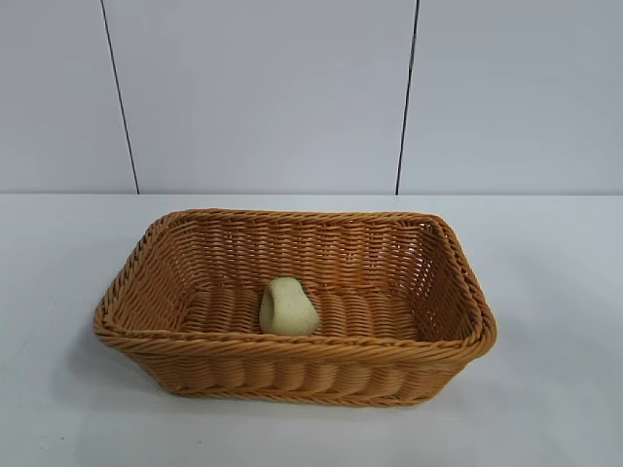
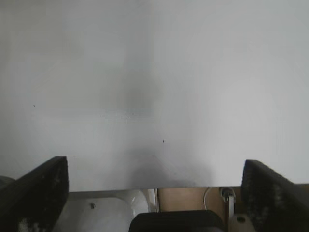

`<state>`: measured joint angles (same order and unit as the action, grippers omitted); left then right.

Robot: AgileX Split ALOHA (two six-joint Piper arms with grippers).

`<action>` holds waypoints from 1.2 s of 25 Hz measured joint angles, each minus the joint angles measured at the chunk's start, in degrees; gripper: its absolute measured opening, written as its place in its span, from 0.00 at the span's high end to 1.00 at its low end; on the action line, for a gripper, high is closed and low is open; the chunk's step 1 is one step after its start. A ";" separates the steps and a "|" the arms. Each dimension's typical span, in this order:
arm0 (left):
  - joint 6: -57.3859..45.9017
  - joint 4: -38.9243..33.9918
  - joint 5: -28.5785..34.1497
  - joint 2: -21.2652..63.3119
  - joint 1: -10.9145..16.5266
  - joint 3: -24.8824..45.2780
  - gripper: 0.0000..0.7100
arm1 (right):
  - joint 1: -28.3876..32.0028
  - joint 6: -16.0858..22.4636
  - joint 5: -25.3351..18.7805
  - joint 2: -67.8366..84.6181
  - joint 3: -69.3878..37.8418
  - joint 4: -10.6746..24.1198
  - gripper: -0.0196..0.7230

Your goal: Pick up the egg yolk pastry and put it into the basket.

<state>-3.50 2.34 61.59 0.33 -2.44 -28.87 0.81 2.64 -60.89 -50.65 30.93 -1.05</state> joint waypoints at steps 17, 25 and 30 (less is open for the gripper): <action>0.00 0.00 0.00 0.00 0.00 0.00 0.02 | 0.00 -2.02 1.92 40.54 -2.55 -1.20 0.04; 0.00 0.00 0.00 0.00 0.00 0.00 0.02 | 0.00 -2.02 1.87 50.74 -2.60 -1.31 0.04; 0.00 0.00 0.00 0.00 0.00 0.00 0.02 | 0.00 -2.02 1.87 50.87 -2.60 -1.25 0.04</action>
<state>-3.50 2.34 61.59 0.33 -2.44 -28.87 0.81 0.62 -59.02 0.22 28.33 -2.30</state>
